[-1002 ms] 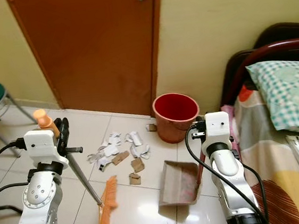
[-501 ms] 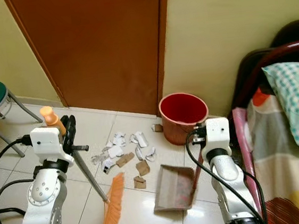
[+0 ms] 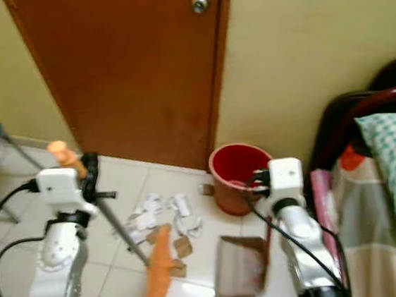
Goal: Sweep floor
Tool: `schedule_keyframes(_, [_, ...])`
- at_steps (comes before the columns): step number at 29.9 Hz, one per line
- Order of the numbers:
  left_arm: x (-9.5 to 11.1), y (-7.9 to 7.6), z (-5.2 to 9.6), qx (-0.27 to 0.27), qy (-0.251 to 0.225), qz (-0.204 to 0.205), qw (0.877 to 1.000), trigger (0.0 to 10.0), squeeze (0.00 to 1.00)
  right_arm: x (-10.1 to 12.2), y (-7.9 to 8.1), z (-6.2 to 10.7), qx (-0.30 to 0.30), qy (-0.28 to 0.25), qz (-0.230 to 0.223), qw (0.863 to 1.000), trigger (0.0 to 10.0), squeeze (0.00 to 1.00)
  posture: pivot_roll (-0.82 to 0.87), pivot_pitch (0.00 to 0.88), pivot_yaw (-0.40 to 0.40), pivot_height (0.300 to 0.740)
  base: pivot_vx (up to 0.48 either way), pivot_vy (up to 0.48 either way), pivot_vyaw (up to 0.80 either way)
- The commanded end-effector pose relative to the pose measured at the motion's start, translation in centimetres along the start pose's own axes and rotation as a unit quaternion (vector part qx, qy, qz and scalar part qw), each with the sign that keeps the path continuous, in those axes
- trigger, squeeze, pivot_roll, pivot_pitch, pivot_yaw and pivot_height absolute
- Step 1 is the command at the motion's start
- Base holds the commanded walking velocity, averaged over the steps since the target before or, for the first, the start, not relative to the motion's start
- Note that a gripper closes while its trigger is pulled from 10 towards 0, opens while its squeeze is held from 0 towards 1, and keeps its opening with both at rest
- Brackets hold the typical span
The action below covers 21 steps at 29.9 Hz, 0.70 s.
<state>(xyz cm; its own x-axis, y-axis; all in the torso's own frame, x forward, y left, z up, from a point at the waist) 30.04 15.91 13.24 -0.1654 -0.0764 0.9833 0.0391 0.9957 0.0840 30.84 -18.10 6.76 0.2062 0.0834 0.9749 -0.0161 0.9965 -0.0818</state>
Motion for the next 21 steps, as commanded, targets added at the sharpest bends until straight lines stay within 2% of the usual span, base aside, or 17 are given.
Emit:
schedule_keyframes(1, [0.6, -0.4, -0.2, -0.005, -0.012, -0.008, 1.0, 10.0, 0.0, -0.7, -0.4, 0.2, -0.003, 0.019, 0.0, 1.0, 10.0, 0.0, 0.01, 0.046, -0.021, 0.74, 0.0, 0.0, 0.0])
schedule_keyframes(6, [0.6, -0.7, -0.3, -0.01, -0.009, -0.004, 1.0, 10.0, 0.0, -1.6, 0.0, 0.0, 0.016, 0.056, 0.001, 0.998, 10.0, 0.0, 0.01, 0.051, -0.019, 0.74, 0.0, 0.0, 0.0])
schedule_keyframes(11, [0.5, -1.7, -0.9, -0.031, -0.007, 0.002, 1.0, 10.0, 0.0, -0.6, 0.1, -1.0, 0.02, 0.049, 0.003, 0.999, 10.0, 0.0, 0.02, 0.078, -0.014, 0.74, 0.0, 0.0, 0.0])
schedule_keyframes(12, [0.5, -2.3, -1.5, -0.041, -0.007, 0.0, 0.999, 10.0, 0.0, -0.1, 0.1, -1.5, 0.023, 0.042, 0.005, 0.999, 10.0, 0.0, 0.02, 0.086, -0.015, 0.74, 0.0, 0.0, 0.0])
schedule_keyframes(16, [0.8, -3.2, -2.6, -0.052, -0.01, -0.002, 0.999, 10.0, 0.0, 0.0, 0.0, -2.4, 0.024, 0.045, 0.006, 0.999, 10.0, 0.0, 0.04, 0.127, -0.007, 0.74, 0.0, 0.0, 0.0])
schedule_keyframes(20, [0.7, -3.5, -2.7, -0.056, -0.007, -0.001, 0.998, 10.0, 0.0, -0.1, -0.1, -2.5, 0.023, 0.042, 0.006, 0.999, 10.0, 0.0, 0.03, 0.141, -0.001, 0.74, 0.0, 0.0, 0.0])
schedule_keyframes(21, [0.5, -4.0, -2.7, -0.061, -0.003, 0.002, 0.998, 10.0, 0.0, 0.4, -0.3, -2.7, 0.018, 0.018, -0.011, 1.0, 10.0, 0.0, 0.03, 0.148, 0.003, 0.74, 0.0, 0.0, 0.0])
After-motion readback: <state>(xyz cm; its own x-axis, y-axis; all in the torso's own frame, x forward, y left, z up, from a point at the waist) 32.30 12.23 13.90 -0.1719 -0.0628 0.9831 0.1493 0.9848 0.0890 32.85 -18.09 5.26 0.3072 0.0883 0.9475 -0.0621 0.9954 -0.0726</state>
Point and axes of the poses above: a point about 5 cm out from each wrist's last joint towards the gripper, its own z axis pointing back from the gripper into the wrist, its own x axis along the axis of the wrist's last joint, y = z × x, the point moved 3 cm from there along -z, pointing out of the wrist towards the gripper
